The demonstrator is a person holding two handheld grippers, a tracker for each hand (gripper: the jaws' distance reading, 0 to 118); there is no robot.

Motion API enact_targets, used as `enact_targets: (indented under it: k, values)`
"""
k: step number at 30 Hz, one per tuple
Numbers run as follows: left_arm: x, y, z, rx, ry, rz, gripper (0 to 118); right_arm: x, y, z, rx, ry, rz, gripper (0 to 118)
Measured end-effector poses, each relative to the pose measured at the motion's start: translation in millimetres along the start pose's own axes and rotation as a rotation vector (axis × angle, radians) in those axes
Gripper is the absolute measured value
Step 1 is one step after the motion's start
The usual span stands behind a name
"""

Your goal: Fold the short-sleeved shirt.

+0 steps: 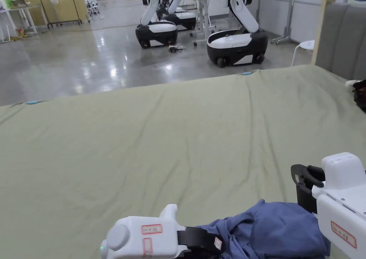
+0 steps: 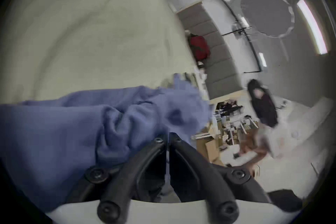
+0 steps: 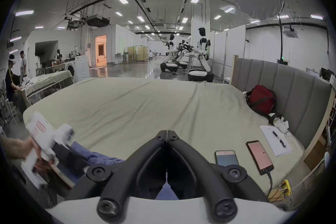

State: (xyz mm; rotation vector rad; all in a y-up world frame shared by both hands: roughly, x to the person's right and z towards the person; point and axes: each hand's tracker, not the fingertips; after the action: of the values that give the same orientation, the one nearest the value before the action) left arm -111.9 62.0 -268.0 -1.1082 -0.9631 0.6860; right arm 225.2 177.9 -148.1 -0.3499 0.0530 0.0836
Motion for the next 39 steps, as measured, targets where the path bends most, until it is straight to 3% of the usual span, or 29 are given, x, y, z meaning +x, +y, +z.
enact_targets:
  k: [2,5,9,12,13,14,15,17,18,20,23,28,31,32,33,34,35,39]
  values:
    - [8,-5,39,0.046,-0.109,-0.04,1,0,1,1,0.016,-0.034,0.036,3]
    - [-8,-15,92,0.135,-0.115,0.026,1,1,4,1,0.011,-0.032,0.012,3]
    - [-59,-31,126,0.143,-0.002,0.153,0,-6,6,1,0.016,-0.022,0.018,3]
    - [-78,-40,127,0.168,0.052,0.163,0,-12,7,0,0.009,-0.004,0.028,3]
    - [-85,-40,127,0.175,0.033,0.173,5,-14,6,-1,0.006,0.0,0.034,3]
    - [-89,-38,125,0.185,0.026,0.196,28,-15,6,-1,0.001,0.003,0.04,3]
    - [-93,-38,124,0.188,0.021,0.218,62,-16,6,-2,-0.005,0.003,0.05,3]
    - [-98,-37,121,0.152,-0.04,0.245,101,-15,5,-2,-0.014,-0.001,0.061,3]
    - [-87,-29,117,0.164,-0.155,0.23,111,-15,5,-2,-0.015,-0.004,0.061,3]
    - [-79,-20,108,0.097,-0.129,0.221,116,-13,5,-2,-0.024,-0.007,0.05,3]
    - [-75,-11,96,0.003,-0.035,0.155,116,-11,2,-4,-0.033,-0.014,0.045,3]
    - [-69,-7,57,0.004,-0.147,0.26,116,-9,0,-10,-0.047,-0.002,0.012,3]
    - [-59,-6,39,0.034,-0.126,0.225,114,-10,0,-10,-0.046,0.001,0.015,3]
    - [-57,-5,36,0.038,-0.11,0.214,101,-10,-1,-10,-0.048,0.002,0.019,3]
    - [-56,-6,34,0.038,-0.072,0.216,75,-9,-1,-9,-0.05,0.0,0.024,3]
    - [-59,-9,32,0.044,-0.01,0.239,37,-8,-2,-9,-0.051,-0.003,0.026,3]
    - [-64,-10,30,0.029,-0.002,0.265,20,-7,-2,-9,-0.055,-0.003,0.025,3]
    - [-68,-15,44,0.042,-0.067,0.292,20,0,-5,-6,-0.065,-0.017,0.02,3]
